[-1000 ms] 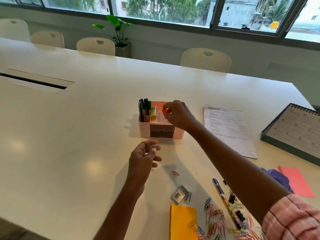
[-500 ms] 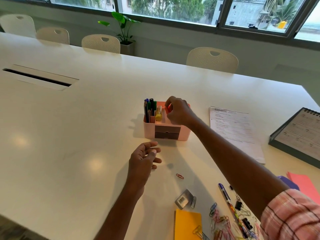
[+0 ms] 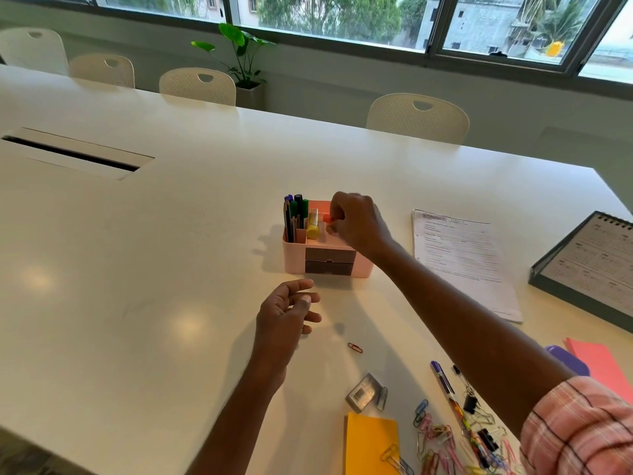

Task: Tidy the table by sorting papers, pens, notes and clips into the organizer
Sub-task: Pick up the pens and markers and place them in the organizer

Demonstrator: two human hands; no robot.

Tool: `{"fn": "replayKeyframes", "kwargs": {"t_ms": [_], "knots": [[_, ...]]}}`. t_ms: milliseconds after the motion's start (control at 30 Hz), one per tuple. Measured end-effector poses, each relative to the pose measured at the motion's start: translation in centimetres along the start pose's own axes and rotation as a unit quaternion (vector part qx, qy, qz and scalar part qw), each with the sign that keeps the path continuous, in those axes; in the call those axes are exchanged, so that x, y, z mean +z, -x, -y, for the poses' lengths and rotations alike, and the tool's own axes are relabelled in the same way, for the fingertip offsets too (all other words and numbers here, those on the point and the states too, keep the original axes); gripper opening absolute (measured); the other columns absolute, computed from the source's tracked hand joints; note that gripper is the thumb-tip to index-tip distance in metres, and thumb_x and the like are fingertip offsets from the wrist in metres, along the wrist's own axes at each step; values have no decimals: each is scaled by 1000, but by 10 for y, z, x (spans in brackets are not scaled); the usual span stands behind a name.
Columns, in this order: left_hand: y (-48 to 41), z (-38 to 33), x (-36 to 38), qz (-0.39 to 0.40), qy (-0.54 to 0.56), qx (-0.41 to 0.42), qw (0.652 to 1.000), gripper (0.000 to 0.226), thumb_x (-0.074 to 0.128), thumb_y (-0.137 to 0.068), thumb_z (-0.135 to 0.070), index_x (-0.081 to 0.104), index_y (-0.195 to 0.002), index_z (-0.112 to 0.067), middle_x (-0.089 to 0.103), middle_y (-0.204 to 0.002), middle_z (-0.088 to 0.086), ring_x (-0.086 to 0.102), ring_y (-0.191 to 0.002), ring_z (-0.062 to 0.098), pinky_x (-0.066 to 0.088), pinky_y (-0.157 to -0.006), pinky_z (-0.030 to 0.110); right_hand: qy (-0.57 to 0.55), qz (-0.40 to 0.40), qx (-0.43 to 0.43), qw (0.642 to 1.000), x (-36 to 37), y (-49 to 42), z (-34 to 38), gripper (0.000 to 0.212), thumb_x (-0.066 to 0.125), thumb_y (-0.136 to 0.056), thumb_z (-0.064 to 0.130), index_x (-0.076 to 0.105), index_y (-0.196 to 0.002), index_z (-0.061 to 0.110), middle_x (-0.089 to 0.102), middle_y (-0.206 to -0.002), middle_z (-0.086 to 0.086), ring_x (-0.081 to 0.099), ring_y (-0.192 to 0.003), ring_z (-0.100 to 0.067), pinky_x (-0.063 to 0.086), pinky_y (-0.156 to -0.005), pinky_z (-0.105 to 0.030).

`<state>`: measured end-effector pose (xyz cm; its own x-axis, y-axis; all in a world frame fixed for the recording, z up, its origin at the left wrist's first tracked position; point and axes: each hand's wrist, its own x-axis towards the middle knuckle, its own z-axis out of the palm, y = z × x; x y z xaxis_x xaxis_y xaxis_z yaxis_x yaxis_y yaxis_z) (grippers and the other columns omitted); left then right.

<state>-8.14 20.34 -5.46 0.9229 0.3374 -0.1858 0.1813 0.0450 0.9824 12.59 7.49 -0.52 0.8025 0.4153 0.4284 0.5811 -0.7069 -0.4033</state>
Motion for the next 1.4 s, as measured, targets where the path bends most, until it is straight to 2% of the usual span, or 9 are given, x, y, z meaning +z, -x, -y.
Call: {"fn": "replayKeyframes", "kwargs": {"t_ms": [100,233,367,467,700,933,1133,1333,1400], "knots": [[0,0,0,-1,-1,-2,1000,20,58,-107,-17,70,-120,-25,79,-110,-4,77,-90,21,64,-80,39,3,14,-14,1000,2,1,0,11,86,-84,7,77,-91,7,73,-90,-6,68,-75,-17,48,-60,-18],[1,0,-2,-2,-3,-2,1000,20,58,-107,-18,70,-120,-26,79,-109,-5,77,-89,20,65,-81,40,-4,15,-31,999,2,2,1,15,84,-87,8,79,-100,6,78,-97,-9,72,-81,-16,60,-71,-26],[2,0,-4,-4,-1,-4,1000,20,58,-107,-17,70,-120,-27,79,-108,-5,77,-89,20,65,-82,40,-12,9,-12,1000,6,2,3,22,83,-88,6,76,-109,5,78,-103,-11,76,-88,-20,57,-73,-21],[3,0,-6,-5,-2,-4,1000,19,58,-107,-17,69,-119,-26,79,-108,-4,77,-89,21,65,-82,40,-20,1,15,1000,9,2,6,27,81,-89,4,72,-115,4,78,-106,-12,77,-92,-23,60,-74,-25],[6,-1,-10,-5,1,-5,1000,20,57,-107,-17,70,-119,-26,80,-106,-6,77,-89,20,64,-80,37,-22,-10,32,999,14,1,7,27,79,-92,5,71,-117,5,78,-108,-12,77,-94,-23,61,-75,-27],[10,-5,-10,-6,3,-1,1000,20,58,-107,-16,70,-120,-26,80,-106,-5,77,-89,21,62,-78,35,-21,-14,37,999,16,-1,7,30,76,-94,4,69,-123,7,78,-112,-13,78,-94,-24,58,-69,-21],[16,-5,-13,-4,-3,3,1000,21,58,-107,-16,70,-119,-27,80,-105,-4,77,-89,21,63,-79,36,-36,-22,38,998,3,8,10,38,83,-88,7,69,-124,6,76,-111,-12,75,-96,-24,63,-76,-30],[25,2,0,38,-24,0,999,20,58,-107,-19,69,-119,-31,80,-105,-7,76,-93,24,63,-82,43,-76,-72,52,993,-34,51,8,41,83,-90,17,67,-127,10,73,-111,-7,65,-88,-11,49,-70,-11],[28,4,7,54,-36,-3,998,20,59,-106,-20,69,-118,-33,79,-104,-8,76,-94,25,63,-84,47,-87,-70,59,992,-47,76,5,40,82,-90,19,66,-126,11,72,-110,-5,65,-88,-11,49,-69,-12]]}}
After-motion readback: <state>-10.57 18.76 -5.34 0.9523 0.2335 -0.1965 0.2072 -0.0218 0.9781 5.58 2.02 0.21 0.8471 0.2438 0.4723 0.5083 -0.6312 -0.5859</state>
